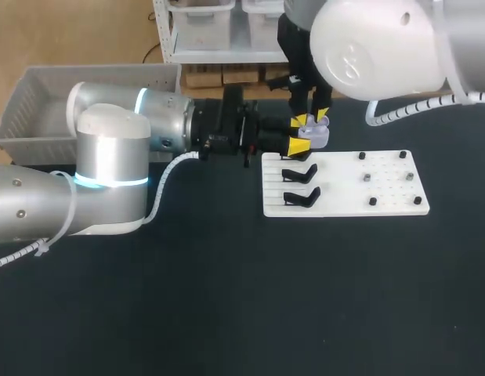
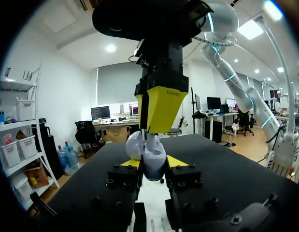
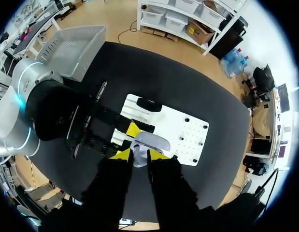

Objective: Pick up each earbud case from the left stands, insert the matching earbuds, close the lid, and place the case in the box.

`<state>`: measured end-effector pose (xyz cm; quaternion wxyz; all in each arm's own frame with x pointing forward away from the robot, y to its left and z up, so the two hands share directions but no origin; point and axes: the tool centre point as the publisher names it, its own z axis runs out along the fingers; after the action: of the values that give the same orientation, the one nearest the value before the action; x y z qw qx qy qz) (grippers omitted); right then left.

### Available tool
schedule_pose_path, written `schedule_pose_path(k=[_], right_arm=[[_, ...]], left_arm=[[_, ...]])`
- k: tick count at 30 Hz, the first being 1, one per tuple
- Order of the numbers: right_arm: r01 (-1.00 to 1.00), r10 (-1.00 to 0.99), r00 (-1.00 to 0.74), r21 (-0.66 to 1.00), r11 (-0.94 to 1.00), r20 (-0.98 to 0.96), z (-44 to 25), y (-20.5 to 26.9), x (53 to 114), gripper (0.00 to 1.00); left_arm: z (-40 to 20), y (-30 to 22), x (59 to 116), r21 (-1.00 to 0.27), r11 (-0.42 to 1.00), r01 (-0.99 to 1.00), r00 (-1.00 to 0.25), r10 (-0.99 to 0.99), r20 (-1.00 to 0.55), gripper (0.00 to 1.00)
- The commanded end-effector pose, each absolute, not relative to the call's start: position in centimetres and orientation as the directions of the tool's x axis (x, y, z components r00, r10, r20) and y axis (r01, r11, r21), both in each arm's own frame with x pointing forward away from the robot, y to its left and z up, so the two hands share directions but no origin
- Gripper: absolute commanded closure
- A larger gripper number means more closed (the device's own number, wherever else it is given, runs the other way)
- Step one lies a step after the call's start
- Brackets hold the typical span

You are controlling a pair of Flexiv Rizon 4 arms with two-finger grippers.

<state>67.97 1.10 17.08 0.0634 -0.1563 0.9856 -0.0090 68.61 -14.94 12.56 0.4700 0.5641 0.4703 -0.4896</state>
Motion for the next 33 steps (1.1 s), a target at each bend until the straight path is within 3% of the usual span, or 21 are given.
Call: schedule_pose_path(k=[1, 33], right_arm=[[-0.305, -0.308, -0.944, -0.040, 0.951, -0.121, 16.9, 1.0, 68.1, 1.00], [-0.294, -0.295, -0.951, -0.031, 0.955, -0.094, 15.6, 1.4, 68.5, 1.00]], left_arm=[[12.6, -15.0, 68.5, 0.072, -0.110, 0.991, 0.080, 0.070, -0.994, 1.00], [12.6, -15.0, 68.5, 0.072, -0.110, 0.991, 0.080, 0.070, -0.994, 1.00]])
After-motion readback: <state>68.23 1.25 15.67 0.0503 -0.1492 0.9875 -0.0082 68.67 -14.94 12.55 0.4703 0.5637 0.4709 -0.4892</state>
